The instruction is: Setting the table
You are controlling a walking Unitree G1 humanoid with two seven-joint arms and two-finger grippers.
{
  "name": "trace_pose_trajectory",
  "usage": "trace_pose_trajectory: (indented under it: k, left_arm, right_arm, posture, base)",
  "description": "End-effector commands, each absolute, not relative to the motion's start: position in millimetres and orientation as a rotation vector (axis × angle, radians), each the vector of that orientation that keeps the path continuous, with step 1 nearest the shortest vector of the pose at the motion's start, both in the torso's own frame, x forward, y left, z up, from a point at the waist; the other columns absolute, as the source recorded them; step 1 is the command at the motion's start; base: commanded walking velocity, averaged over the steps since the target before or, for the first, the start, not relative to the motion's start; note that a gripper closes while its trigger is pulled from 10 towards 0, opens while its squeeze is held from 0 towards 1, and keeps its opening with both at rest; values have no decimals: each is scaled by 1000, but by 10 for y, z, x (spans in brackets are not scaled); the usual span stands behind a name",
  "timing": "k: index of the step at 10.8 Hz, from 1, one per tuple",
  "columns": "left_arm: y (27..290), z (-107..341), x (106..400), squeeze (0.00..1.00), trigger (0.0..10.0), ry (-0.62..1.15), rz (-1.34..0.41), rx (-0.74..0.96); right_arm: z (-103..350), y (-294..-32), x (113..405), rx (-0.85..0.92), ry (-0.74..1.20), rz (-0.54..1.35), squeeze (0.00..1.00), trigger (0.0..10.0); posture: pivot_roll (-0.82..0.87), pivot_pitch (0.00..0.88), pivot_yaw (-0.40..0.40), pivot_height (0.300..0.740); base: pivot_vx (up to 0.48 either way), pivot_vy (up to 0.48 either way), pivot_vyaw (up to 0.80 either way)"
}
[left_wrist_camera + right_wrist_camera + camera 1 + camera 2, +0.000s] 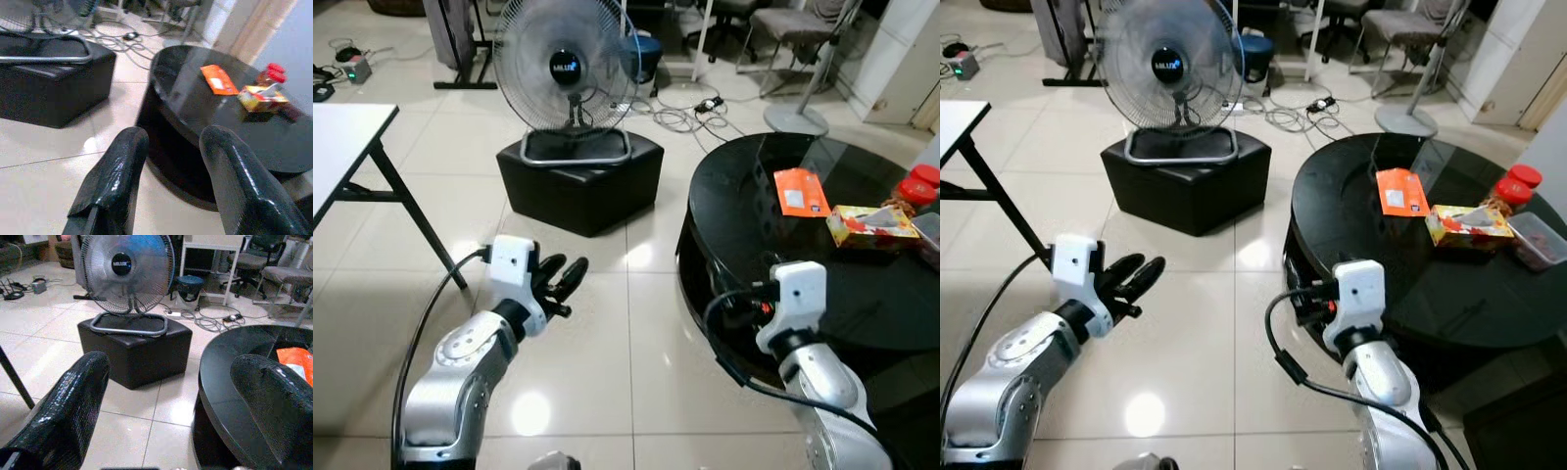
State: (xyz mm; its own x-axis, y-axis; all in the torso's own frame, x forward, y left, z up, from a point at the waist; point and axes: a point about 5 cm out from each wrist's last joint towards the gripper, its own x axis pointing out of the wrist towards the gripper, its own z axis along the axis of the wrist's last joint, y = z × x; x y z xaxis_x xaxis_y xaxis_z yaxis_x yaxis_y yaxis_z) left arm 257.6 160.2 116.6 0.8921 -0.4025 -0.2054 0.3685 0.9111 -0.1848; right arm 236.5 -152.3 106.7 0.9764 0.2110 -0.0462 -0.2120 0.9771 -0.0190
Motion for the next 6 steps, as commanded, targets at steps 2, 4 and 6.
trace_pose_trajectory:
  k: [2, 4, 6]
  left_arm:
    - [1668, 1265, 2693, 129, 10000, 206, -384, -128]
    - [1625, 1209, 2696, 0, 10000, 253, -436, -112]
    - [1540, 1163, 2689, 0, 10000, 256, -456, -113]
  right_arm:
    - [1034, -1542, 2424, 10, 70, 204, 0, 10000]
    - [979, -1560, 2463, 27, 92, 194, 0, 10000]
    - [923, -1550, 2495, 37, 112, 198, 0, 10000]
  posture:
    - [-74, 0, -11, 740]
    - [-80, 0, 0, 740]
    - [-84, 0, 7, 740]
  base:
    - [0, 0, 0]
    - [0, 0, 706]
    - [0, 0, 666]
